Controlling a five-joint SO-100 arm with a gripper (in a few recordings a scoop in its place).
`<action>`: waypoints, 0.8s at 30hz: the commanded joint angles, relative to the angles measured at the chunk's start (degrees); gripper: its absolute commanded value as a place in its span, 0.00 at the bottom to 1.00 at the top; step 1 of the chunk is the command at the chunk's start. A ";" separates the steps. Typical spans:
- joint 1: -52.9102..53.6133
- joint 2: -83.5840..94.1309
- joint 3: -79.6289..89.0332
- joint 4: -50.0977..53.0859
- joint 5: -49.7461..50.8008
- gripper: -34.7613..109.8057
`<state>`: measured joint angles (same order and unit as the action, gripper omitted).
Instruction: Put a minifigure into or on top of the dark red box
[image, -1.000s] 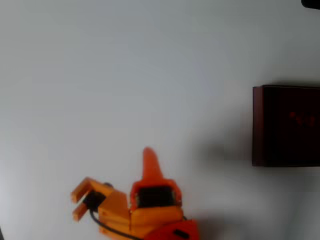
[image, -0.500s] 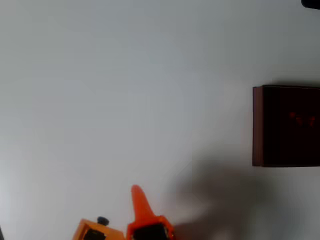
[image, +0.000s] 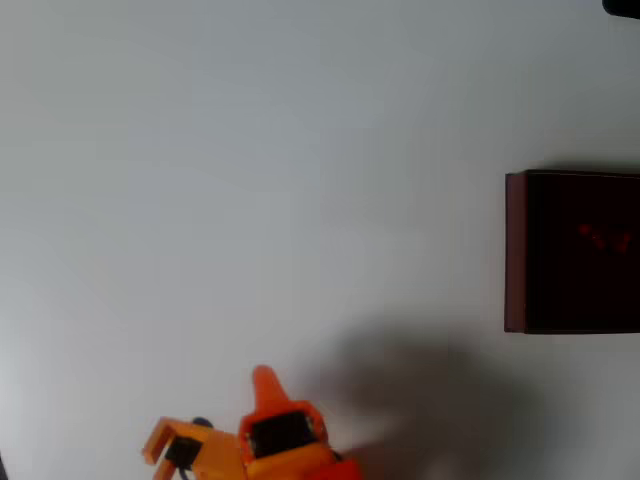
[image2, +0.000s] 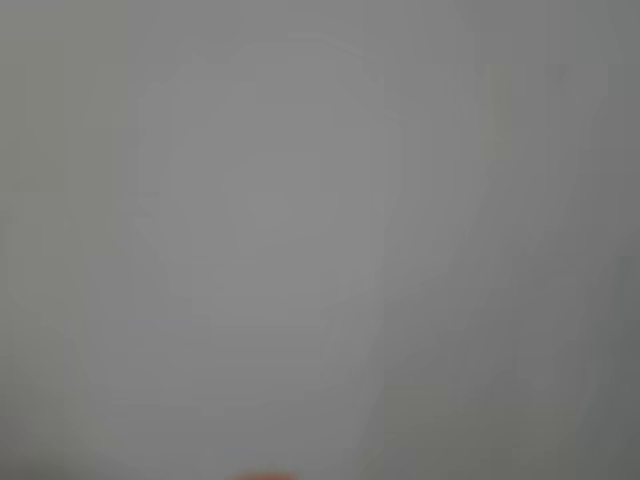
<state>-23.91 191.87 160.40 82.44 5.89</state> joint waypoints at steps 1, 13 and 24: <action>-3.96 0.44 3.16 -1.76 -2.46 0.24; -10.02 1.49 12.04 -5.01 -3.43 0.24; -13.10 3.43 12.48 -4.48 -5.10 0.24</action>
<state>-35.68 194.59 171.83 77.34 0.62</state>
